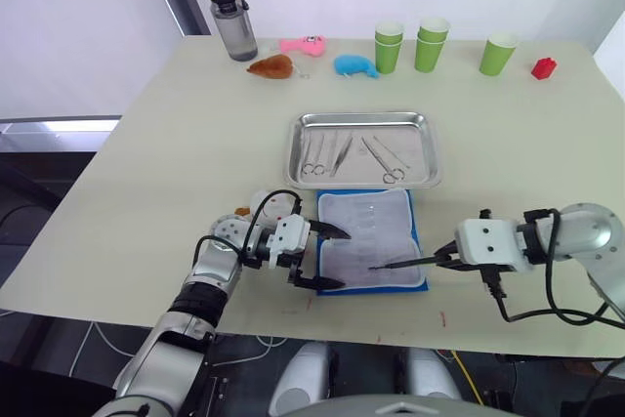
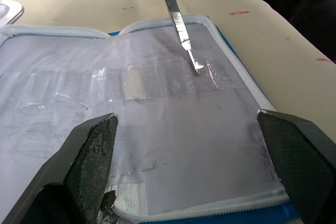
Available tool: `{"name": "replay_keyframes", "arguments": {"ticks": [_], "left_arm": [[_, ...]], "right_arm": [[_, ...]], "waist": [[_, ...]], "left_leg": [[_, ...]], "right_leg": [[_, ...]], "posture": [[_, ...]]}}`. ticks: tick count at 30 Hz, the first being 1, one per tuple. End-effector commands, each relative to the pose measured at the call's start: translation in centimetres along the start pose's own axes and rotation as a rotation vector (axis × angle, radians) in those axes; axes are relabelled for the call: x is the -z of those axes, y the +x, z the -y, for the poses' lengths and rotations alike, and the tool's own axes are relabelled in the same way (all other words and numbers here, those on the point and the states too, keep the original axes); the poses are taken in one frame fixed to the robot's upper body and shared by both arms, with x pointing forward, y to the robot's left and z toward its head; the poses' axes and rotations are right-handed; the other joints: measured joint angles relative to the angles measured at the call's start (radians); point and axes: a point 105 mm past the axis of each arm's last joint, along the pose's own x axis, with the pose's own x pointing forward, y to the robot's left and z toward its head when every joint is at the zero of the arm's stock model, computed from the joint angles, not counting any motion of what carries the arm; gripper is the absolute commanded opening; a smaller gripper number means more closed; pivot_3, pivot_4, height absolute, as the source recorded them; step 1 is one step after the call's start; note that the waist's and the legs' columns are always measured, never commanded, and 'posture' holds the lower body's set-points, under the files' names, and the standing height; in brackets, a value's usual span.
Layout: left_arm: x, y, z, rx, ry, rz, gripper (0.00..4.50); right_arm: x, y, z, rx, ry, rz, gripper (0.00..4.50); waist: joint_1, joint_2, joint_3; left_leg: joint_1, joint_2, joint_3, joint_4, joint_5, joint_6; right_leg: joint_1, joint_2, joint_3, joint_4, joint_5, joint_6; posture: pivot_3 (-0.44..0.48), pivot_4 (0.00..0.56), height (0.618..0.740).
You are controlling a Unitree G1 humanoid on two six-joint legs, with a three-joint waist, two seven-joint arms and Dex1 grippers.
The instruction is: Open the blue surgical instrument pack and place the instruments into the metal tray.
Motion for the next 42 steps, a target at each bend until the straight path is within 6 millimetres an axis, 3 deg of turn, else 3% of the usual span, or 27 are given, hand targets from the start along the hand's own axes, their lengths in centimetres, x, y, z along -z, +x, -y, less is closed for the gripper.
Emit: {"name": "replay_keyframes", "arguments": {"ticks": [1, 8, 15, 19, 23, 29, 42], "left_arm": [[3.1, 1.1, 2.6, 0.072, -0.138, -0.072, 4.50], [3.0, 1.0, 2.5, 0.076, -0.136, -0.073, 4.50], [3.0, 0.9, 2.5, 0.078, -0.133, -0.075, 4.50], [3.0, 1.0, 2.5, 0.080, -0.133, -0.076, 4.50], [3.0, 1.0, 2.5, 0.079, -0.132, -0.075, 4.50], [3.0, 0.9, 2.6, 0.075, -0.133, -0.075, 4.50], [2.9, 0.8, 2.6, 0.064, -0.135, -0.076, 4.50]], "right_arm": [[-0.1, -2.1, 0.3, 0.028, -0.033, -0.012, 0.01], [0.3, -3.7, 0.5, 0.045, 0.002, -0.007, 0.01], [1.1, -4.7, 1.8, 0.182, 0.161, 0.070, 0.01], [1.1, -4.4, 3.9, 0.343, 0.327, 0.191, 0.01], [1.7, -4.2, 5.7, 0.459, 0.437, 0.220, 0.01], [1.0, -3.1, 9.3, 0.608, 0.566, 0.286, 0.01], [0.3, 0.8, 15.6, 0.805, 0.711, 0.161, 0.01]], "waist": [[0.000, 0.000, 0.000], [0.000, 0.001, 0.000], [0.000, 0.000, 0.000], [-0.001, 0.002, 0.001], [-0.001, 0.002, 0.001], [-0.003, 0.003, 0.000], [-0.003, 0.009, -0.003]], "left_leg": [[0.000, 0.000, 0.000, 0.000, 0.000, 0.000], [0.000, 0.000, 0.000, 0.000, 0.000, 0.000], [-0.001, 0.000, 0.000, 0.000, 0.000, 0.000], [-0.001, 0.000, -0.001, 0.000, 0.000, 0.000], [-0.001, 0.000, 0.000, 0.000, 0.000, 0.000], [-0.002, -0.001, -0.001, 0.000, 0.000, 0.000], [-0.002, -0.001, -0.001, 0.000, 0.000, 0.000]], "right_leg": [[0.000, 0.000, 0.000, 0.000, 0.000, 0.000], [0.000, -0.001, 0.000, -0.001, 0.000, 0.000], [0.000, -0.001, 0.001, -0.001, 0.000, 0.000], [0.000, -0.006, 0.003, 0.000, 0.000, 0.000], [0.000, -0.006, 0.002, 0.000, 0.000, 0.000], [-0.001, -0.005, 0.002, -0.001, 0.000, 0.000], [-0.003, -0.001, 0.000, 0.002, 0.000, 0.000]], "posture": [[0.000, 0.150, 0.734], [0.000, 0.150, 0.734], [0.000, 0.150, 0.734], [0.000, 0.150, 0.734], [0.000, 0.150, 0.734], [0.000, 0.150, 0.734], [0.000, 0.150, 0.734]]}}
